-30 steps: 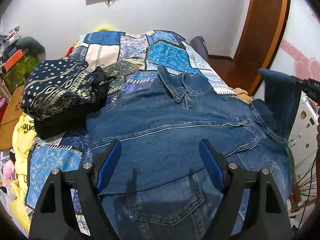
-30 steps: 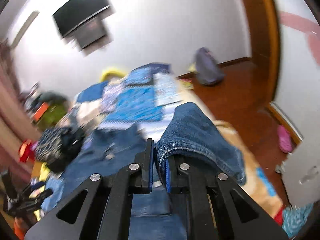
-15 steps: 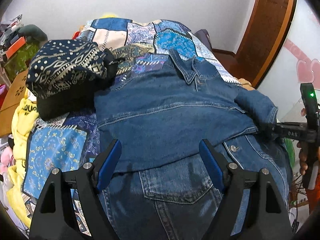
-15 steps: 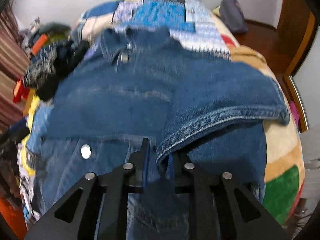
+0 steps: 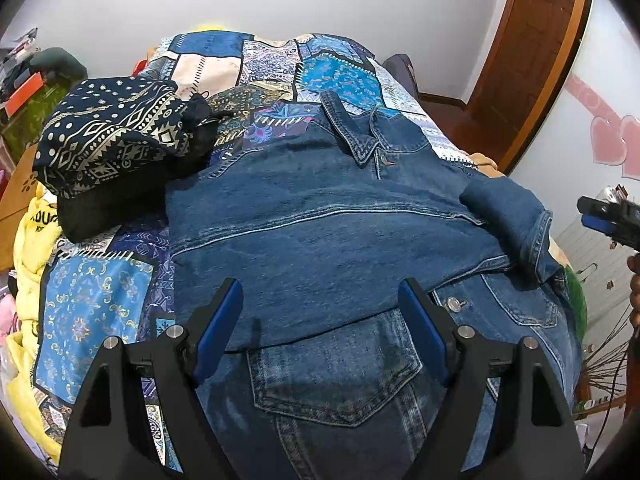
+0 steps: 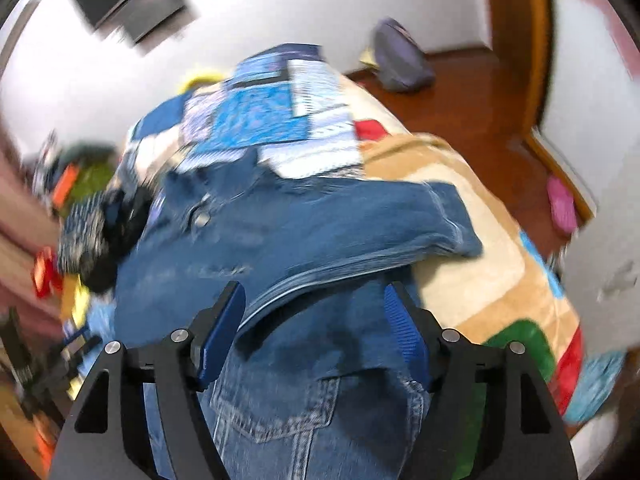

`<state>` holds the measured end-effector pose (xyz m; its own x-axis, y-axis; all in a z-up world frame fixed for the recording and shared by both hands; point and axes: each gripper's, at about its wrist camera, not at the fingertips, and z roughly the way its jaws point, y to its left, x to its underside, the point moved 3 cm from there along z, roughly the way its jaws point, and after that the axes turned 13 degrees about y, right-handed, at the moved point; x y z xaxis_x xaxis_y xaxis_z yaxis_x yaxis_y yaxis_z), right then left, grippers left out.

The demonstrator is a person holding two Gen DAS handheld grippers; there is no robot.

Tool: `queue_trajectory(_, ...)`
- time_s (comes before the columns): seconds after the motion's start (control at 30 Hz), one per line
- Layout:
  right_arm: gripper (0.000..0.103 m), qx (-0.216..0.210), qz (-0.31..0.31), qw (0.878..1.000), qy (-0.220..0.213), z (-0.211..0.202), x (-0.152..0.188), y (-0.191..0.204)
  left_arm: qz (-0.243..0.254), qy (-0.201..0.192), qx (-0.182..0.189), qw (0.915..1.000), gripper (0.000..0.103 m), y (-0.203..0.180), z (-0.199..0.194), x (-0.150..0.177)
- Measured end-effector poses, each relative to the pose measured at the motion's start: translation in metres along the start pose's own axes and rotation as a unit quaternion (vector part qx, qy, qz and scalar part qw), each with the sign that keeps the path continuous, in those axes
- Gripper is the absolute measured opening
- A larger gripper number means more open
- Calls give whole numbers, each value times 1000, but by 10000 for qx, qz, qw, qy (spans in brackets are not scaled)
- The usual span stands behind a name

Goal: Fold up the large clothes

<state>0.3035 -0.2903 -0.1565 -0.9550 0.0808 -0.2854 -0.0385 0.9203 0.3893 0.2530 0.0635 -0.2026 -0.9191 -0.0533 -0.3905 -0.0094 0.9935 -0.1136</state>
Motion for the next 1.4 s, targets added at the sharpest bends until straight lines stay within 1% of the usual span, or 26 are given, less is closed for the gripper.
queue_trajectory(0.1,69,-251,564,9980,121,18,-9,-19,-3,17,-3,10000,79,0,2,-1)
queue_trajectory(0.17,69,-321,934,9949,189,34,-14,-35,-20,30,-10,10000,79,2,3,-2)
queue_trajectory(0.37,68,-471,1416,9884,275,66,-28,-52,-174,123,-26,9998,79,13,13,-6)
queue_trajectory(0.43,61,-489,1407,9886,197,71,-33,-54,-249,162,-13,9996,79,17,17,-6)
queue_trajectory(0.47,54,-389,1373,9897,114,74,-37,-53,-292,185,-6,9994,79,19,20,-6)
queue_trajectory(0.5,46,-275,1343,9905,100,77,-40,-51,-312,200,2,9993,79,20,21,-5)
queue_trajectory(0.53,40,-254,1334,9907,92,77,-42,-51,-333,210,9,9992,79,21,22,-5)
queue_trajectory(0.57,29,-257,1311,9910,59,77,-44,-48,-341,212,10,9992,79,22,23,-4)
queue_trajectory(0.6,22,-215,1261,9918,5,74,-47,-44,-338,206,9,9992,79,22,23,-3)
queue_trajectory(0.63,20,-179,1223,9923,-37,71,-49,-43,-325,191,-6,9993,79,23,22,-3)
queue_trajectory(0.7,14,-96,1011,9946,-223,58,-54,-28,-291,149,-67,9994,79,24,20,-3)
queue_trajectory(0.73,13,-91,908,9954,-289,53,-55,-24,-272,121,-92,9995,79,25,19,-3)
queue_trajectory(0.83,12,-74,383,9978,-531,31,-64,12,-266,23,-99,9996,79,28,12,-2)
queue_trajectory(0.9,11,-129,-81,9974,-708,11,-67,48,-295,-51,-78,9995,79,32,6,-1)
queue_trajectory(0.93,11,-146,-233,9967,-762,5,-67,59,-311,-95,-73,9994,79,34,3,-1)
queue_trajectory(1.0,11,-182,-737,9926,-948,-13,-67,100,-335,-171,-84,9993,79,38,-3,1)
queue_trajectory(1.1,11,-341,-1337,9847,-1066,-27,-62,154,-365,-277,-80,9989,79,45,-12,6)
queue_trajectory(1.13,11,-390,-1456,9828,-1070,-28,-59,166,-384,-320,-71,9987,79,49,-16,8)
queue_trajectory(1.2,11,-490,-1802,9770,-1028,-25,-50,201,-414,-397,-82,9983,79,56,-22,11)
queue_trajectory(1.23,11,-497,-1896,9756,-989,-21,-49,209,-435,-432,-97,9981,79,60,-26,13)
queue_trajectory(1.3,11,-511,-2159,9720,-775,-2,-36,235,-492,-486,-120,9975,79,67,-32,18)
queue_trajectory(1.33,11,-511,-2225,9713,-672,7,-32,242,-537,-513,-124,9972,79,73,-35,21)
queue_trajectory(1.4,11,-471,-2404,9690,-323,35,-17,256,-622,-542,-144,9965,79,82,-40,27)
